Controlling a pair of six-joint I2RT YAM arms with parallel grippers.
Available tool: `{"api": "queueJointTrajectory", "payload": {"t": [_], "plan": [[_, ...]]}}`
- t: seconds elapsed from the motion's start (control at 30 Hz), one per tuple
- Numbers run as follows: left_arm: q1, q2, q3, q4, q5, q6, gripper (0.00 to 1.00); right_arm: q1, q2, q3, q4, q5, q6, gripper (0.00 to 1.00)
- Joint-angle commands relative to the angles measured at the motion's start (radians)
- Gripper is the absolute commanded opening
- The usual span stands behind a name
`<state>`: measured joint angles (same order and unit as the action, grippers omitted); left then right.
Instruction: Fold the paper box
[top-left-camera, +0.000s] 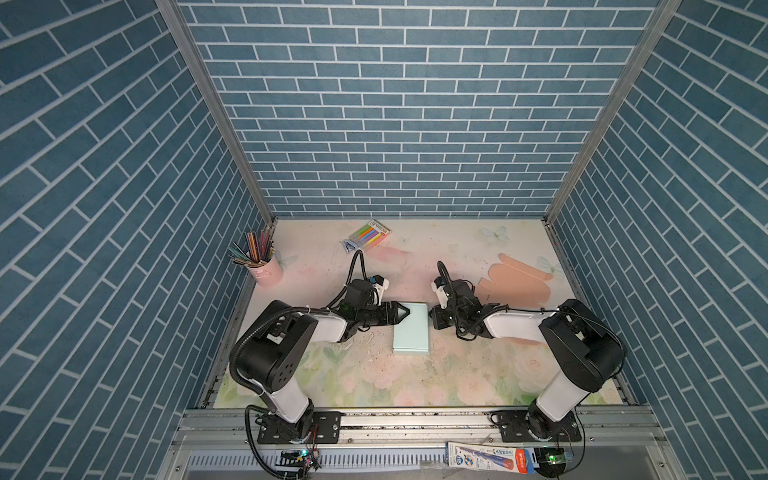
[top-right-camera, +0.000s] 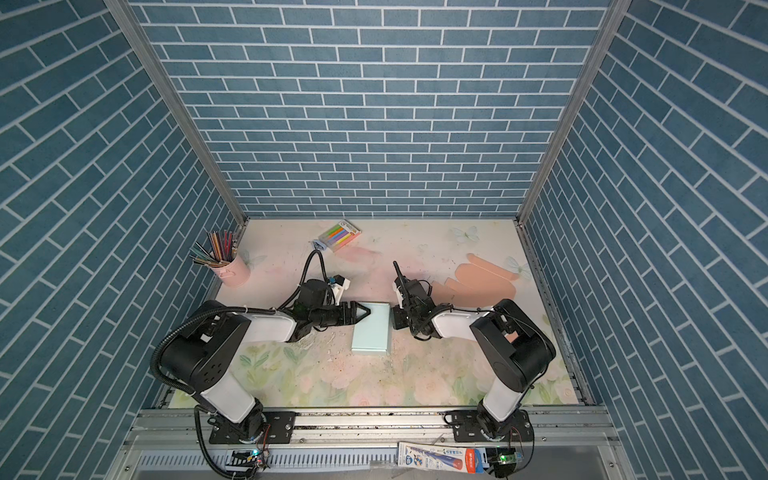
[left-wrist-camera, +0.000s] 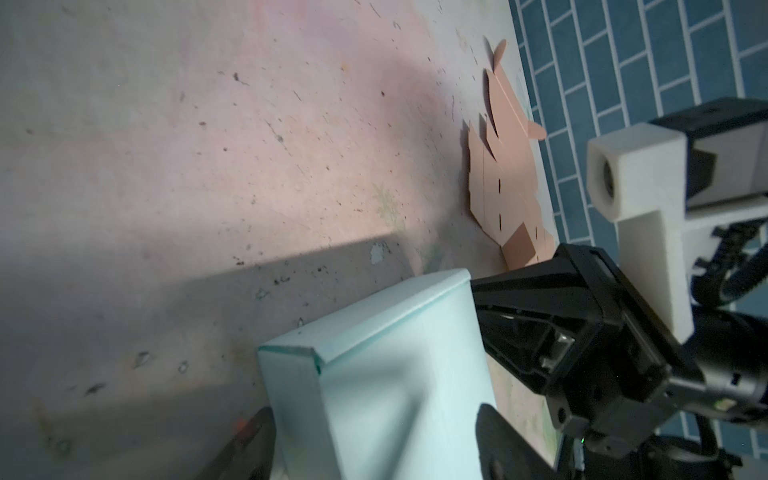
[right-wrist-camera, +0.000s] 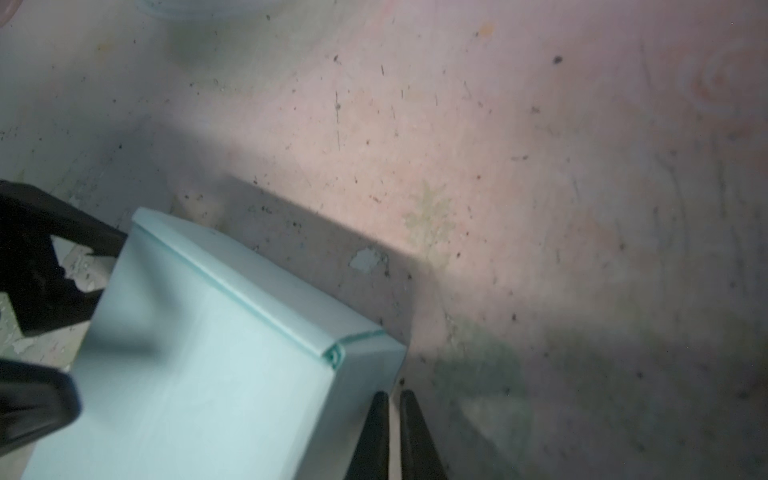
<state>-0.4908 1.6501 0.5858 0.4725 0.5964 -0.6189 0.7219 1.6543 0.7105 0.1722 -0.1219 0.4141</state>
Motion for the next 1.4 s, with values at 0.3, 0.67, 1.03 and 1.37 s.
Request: {"api": "queueJointTrajectory", "payload": {"t": [0.3,0.67,1.03,1.37], "plan": [[-0.05,-0.2,-0.164,-0.059,-0.034,-0.001,0.84,0.033,-0.194,-0.158,-0.046,0.039,0.062,0.13],[-0.142,-0.163,-0.181,0.013,-0.057,-0.058,0.81,0.101,-0.144,-0.123,-0.019,0.031,0.086,0.12],[-0.163,-0.138,-0.168,0.069,-0.059,-0.082,0.74,0.16,-0.059,-0.035,-0.008,0.013,0.091,0.11],[-0.162,-0.124,-0.153,0.073,-0.06,-0.086,0.73,0.176,-0.069,-0.028,-0.006,0.003,0.099,0.11]]}}
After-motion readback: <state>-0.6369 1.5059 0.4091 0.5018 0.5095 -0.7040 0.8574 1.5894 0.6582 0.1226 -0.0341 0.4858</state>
